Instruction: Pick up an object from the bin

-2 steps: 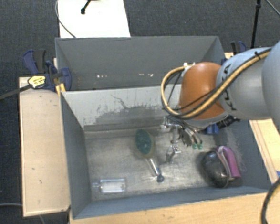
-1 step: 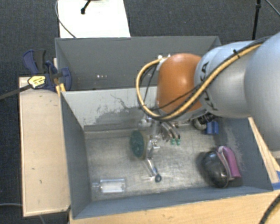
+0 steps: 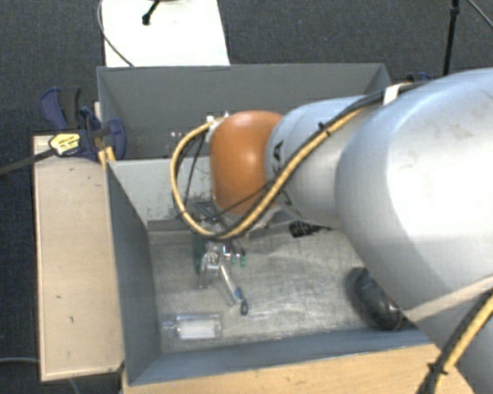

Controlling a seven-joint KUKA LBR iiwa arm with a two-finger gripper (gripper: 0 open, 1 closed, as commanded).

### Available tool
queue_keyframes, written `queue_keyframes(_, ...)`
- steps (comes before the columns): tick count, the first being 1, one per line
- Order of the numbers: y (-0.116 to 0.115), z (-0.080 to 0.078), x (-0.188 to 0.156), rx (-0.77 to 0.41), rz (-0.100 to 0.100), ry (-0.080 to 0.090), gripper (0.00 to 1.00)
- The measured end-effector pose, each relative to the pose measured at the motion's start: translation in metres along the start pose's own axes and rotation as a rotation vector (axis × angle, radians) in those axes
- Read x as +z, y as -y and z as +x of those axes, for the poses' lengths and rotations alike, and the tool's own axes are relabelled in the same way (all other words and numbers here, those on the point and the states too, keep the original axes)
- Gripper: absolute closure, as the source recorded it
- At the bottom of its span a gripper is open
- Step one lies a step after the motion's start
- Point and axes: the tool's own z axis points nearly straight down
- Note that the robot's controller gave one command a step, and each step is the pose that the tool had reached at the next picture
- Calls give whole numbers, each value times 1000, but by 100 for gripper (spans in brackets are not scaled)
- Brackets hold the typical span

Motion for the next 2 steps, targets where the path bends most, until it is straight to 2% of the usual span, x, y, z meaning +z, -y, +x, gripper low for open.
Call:
queue_keyframes(1, 3, -1, -1, 1, 1, 1, 100)
queue_keyframes(2, 10, 51, -134, -302, 3, -2, 100)
